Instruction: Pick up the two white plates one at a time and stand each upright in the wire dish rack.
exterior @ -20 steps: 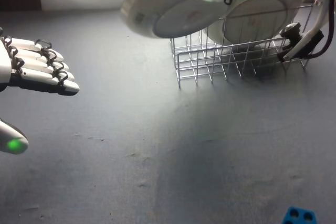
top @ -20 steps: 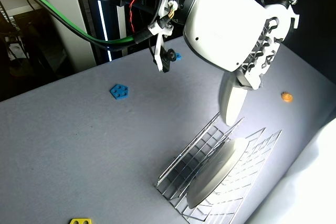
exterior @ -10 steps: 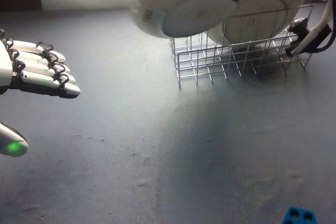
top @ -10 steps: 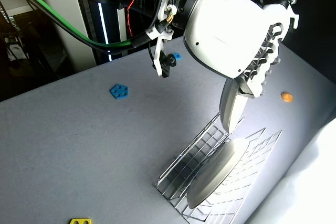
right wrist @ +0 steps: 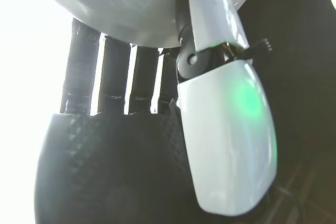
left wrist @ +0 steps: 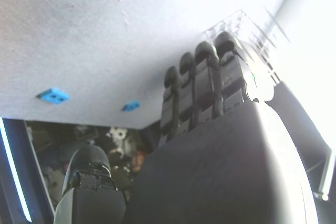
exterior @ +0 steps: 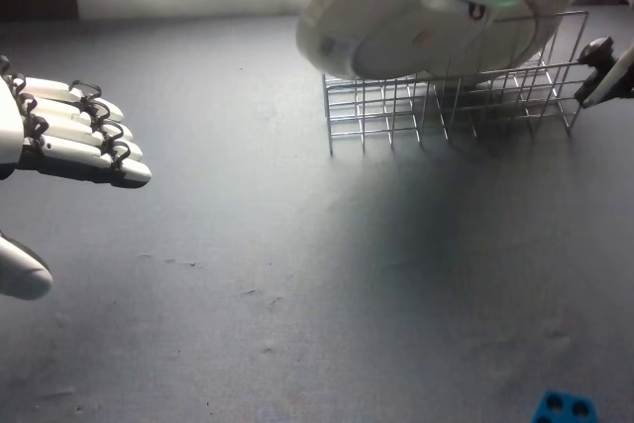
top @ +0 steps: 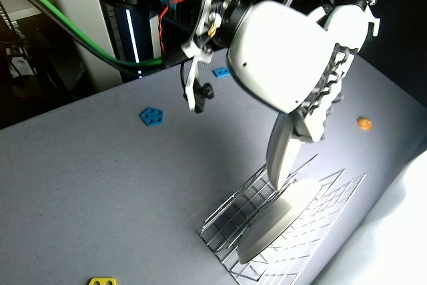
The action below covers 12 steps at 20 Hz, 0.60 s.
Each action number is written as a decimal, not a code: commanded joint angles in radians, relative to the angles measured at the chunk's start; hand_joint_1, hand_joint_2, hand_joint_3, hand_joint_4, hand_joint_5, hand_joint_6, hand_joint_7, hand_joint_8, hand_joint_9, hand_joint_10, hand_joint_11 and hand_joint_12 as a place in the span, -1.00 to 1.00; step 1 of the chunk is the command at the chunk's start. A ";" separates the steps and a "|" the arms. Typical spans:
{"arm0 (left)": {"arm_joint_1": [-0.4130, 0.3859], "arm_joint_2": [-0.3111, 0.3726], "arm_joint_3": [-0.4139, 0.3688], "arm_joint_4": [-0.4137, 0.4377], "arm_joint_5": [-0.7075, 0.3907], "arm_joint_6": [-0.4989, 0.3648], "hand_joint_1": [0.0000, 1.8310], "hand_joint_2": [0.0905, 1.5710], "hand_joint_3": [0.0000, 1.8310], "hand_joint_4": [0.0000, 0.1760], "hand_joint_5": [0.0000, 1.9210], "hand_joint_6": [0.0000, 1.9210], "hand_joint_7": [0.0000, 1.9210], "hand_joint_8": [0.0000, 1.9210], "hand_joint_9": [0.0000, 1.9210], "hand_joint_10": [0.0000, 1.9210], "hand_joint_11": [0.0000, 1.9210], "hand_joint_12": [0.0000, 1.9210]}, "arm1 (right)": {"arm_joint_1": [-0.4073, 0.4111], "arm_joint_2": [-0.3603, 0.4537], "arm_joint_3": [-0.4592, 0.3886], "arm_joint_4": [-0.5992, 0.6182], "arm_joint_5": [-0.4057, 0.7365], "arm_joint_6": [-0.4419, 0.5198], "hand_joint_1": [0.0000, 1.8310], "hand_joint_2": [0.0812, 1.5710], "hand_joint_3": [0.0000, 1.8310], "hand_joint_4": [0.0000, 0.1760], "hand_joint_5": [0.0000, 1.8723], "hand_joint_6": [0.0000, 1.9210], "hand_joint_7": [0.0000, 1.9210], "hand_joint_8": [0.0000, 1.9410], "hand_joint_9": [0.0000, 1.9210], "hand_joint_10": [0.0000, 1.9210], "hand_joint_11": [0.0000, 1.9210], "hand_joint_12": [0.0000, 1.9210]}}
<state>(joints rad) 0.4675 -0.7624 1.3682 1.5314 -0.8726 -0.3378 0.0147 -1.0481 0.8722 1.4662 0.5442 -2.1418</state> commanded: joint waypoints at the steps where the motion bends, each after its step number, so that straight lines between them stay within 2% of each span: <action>1: -0.013 0.011 -0.006 -0.052 -0.024 0.000 -1.00 0.29 -1.00 -1.00 -0.81 -1.00 -0.81 -1.00 -0.84 -1.00 -1.00 -0.68 | 0.015 0.008 0.001 -0.074 0.030 -0.005 0.49 0.41 -1.00 -1.00 -0.07 0.20 0.00 0.01 -0.06 0.23 -0.24 0.36; 4: -0.027 0.012 -0.003 -0.044 -0.024 -0.001 -1.00 0.32 -1.00 -1.00 -0.83 -1.00 -0.82 -1.00 -0.87 -1.00 -1.00 -0.78 | 0.014 0.007 0.005 -0.037 0.059 0.005 0.50 0.40 -1.00 -1.00 -0.04 0.16 0.01 -0.02 -0.05 0.23 -0.24 0.37; 12: -0.029 0.015 -0.007 -0.041 -0.026 -0.001 -1.00 0.30 -1.00 -1.00 -0.84 -1.00 -0.83 -1.00 -0.87 -1.00 -1.00 -0.81 | 0.001 -0.003 0.031 0.051 0.051 0.059 0.49 0.42 -1.00 -1.00 -0.08 0.23 -0.03 0.04 -0.09 0.27 -0.26 0.38</action>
<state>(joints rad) 0.4446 -0.7597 1.3598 1.5528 -0.8745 -0.3378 0.0044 -1.0557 0.9039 1.5845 0.5804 -2.0998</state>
